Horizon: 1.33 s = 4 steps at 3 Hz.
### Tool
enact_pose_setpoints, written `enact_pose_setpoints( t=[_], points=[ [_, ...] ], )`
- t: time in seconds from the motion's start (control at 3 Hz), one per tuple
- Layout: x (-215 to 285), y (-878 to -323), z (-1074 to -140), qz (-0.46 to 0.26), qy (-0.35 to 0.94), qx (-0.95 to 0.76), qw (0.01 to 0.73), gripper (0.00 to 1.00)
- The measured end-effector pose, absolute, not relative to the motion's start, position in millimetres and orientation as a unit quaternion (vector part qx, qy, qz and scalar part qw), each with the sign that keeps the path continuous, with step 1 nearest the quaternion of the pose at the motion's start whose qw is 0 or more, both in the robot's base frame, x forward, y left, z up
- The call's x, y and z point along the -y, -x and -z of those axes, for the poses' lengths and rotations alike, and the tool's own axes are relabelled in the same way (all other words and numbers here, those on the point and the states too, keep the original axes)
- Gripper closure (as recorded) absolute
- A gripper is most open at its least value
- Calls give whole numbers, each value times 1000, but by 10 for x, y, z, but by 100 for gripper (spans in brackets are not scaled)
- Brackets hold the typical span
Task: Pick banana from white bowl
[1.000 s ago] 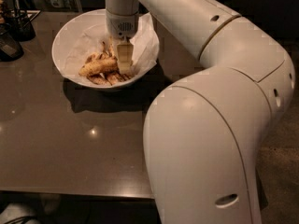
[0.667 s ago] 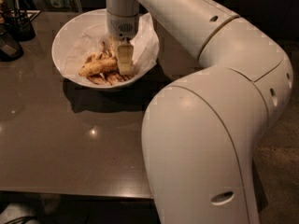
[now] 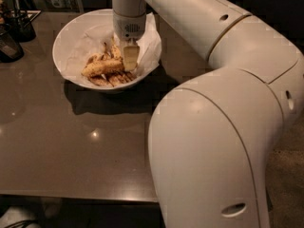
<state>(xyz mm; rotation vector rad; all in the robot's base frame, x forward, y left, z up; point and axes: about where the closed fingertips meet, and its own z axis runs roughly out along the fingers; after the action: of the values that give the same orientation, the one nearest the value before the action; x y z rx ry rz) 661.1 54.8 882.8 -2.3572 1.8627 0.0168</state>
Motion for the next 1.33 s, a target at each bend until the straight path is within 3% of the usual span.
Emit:
enact_pose_setpoints(
  t=[0.33, 1.33],
  points=[
    [-467, -6598, -8887, -1, 780, -621, 74, 100],
    [-382, -6207, -9497, 24, 776, -601, 190, 100]
  ],
)
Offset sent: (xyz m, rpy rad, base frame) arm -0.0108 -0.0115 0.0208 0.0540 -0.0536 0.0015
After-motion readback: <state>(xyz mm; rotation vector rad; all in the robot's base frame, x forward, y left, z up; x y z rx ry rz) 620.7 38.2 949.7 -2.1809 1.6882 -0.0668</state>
